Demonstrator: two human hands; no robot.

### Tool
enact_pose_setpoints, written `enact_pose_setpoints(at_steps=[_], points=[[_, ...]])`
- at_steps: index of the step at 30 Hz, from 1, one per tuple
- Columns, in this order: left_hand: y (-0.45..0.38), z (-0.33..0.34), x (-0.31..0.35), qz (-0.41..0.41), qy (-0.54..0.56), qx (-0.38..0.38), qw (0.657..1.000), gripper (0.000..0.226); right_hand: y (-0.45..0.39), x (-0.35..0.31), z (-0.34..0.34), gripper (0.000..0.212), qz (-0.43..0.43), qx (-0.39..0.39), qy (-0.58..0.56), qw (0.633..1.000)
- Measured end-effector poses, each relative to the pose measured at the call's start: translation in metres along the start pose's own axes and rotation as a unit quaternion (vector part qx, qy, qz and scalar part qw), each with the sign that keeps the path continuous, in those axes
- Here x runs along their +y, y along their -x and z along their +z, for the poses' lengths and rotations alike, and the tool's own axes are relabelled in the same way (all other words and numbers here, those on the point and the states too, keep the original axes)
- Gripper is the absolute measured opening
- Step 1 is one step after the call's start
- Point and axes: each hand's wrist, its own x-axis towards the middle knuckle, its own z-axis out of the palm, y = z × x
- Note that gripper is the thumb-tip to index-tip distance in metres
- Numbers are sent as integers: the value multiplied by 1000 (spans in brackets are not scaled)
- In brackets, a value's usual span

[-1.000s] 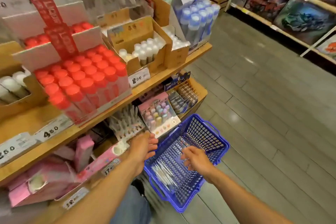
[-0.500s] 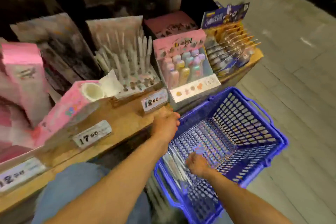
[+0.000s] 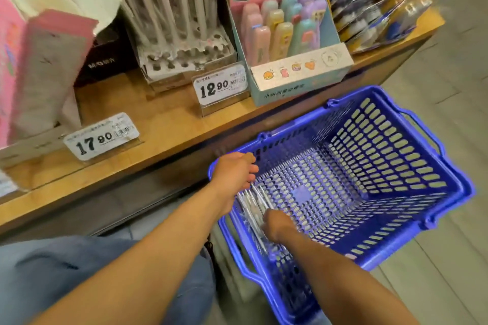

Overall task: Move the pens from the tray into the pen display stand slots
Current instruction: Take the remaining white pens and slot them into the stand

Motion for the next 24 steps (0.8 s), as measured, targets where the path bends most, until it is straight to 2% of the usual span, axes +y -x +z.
enact_pose_setpoints(at_steps=[9,12,15,19,21,23,24], points=[[-18,6,-9,30,7,-8,999,17,-17,-9,13,23,-18,31,86,996],[-24,5,-14,35,-15,-8,999,19,-17,-14,15,30,-18,25,143,989],[-30,4,-18,31,-30,-13,999,17,-17,-14,18,34,-6,13,142,990],[-36,4,-20,31,-36,-20,999,15,-9,-9,-1,26,12,-35,78,996],[-36,5,-21,31,-43,-21,998,16,-1,-6,-21,14,4,-63,16,998],[-37,6,-23,32,-45,-18,998,16,11,0,-43,18,-1,-72,-128,989],[-37,7,-24,33,-45,-17,998,14,19,2,-53,21,0,-71,-225,972]])
